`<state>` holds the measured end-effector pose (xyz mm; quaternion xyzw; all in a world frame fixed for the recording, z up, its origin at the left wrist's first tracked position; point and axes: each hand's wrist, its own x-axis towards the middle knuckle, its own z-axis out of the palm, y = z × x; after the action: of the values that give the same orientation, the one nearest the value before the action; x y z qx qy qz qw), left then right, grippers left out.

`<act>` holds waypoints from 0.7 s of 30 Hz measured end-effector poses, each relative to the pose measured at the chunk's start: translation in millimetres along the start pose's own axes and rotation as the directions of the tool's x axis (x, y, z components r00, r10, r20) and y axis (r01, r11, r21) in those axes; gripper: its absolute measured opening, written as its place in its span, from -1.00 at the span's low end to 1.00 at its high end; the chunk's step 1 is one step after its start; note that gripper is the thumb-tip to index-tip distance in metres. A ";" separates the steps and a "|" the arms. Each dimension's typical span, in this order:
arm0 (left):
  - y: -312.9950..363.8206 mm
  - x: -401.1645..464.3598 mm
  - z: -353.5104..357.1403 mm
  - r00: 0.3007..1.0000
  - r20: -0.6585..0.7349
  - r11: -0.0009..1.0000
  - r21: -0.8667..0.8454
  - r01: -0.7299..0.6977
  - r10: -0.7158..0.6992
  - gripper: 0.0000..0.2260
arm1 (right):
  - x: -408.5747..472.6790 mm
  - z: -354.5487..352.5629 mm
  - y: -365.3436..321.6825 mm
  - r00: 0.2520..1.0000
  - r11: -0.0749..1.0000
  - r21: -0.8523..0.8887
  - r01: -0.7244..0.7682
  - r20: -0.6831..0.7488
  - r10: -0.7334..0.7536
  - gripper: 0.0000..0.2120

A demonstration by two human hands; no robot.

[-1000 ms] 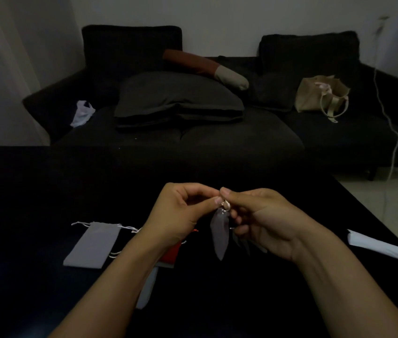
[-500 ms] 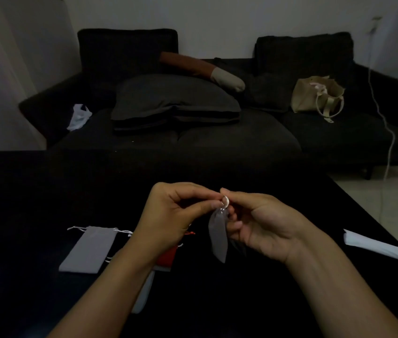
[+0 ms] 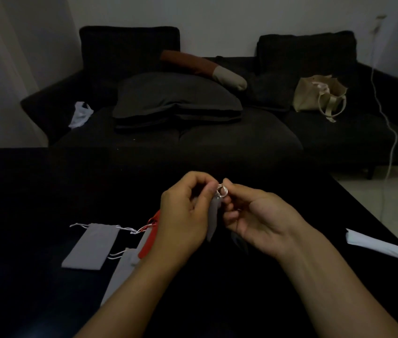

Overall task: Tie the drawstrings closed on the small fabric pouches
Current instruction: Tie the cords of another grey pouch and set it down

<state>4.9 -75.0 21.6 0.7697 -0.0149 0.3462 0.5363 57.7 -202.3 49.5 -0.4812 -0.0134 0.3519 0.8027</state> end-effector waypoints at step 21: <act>-3.2 9.0 3.0 0.922 -0.163 0.887 -0.372 0.273 -0.352 -0.88 | 6.8 -5.6 3.2 0.715 0.534 -0.669 0.518 -0.004 -0.699 -0.78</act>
<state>14.5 -73.0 23.4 0.6124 0.1112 0.3318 0.7089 63.0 -201.6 41.9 -0.7254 -0.1873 -0.0482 0.6607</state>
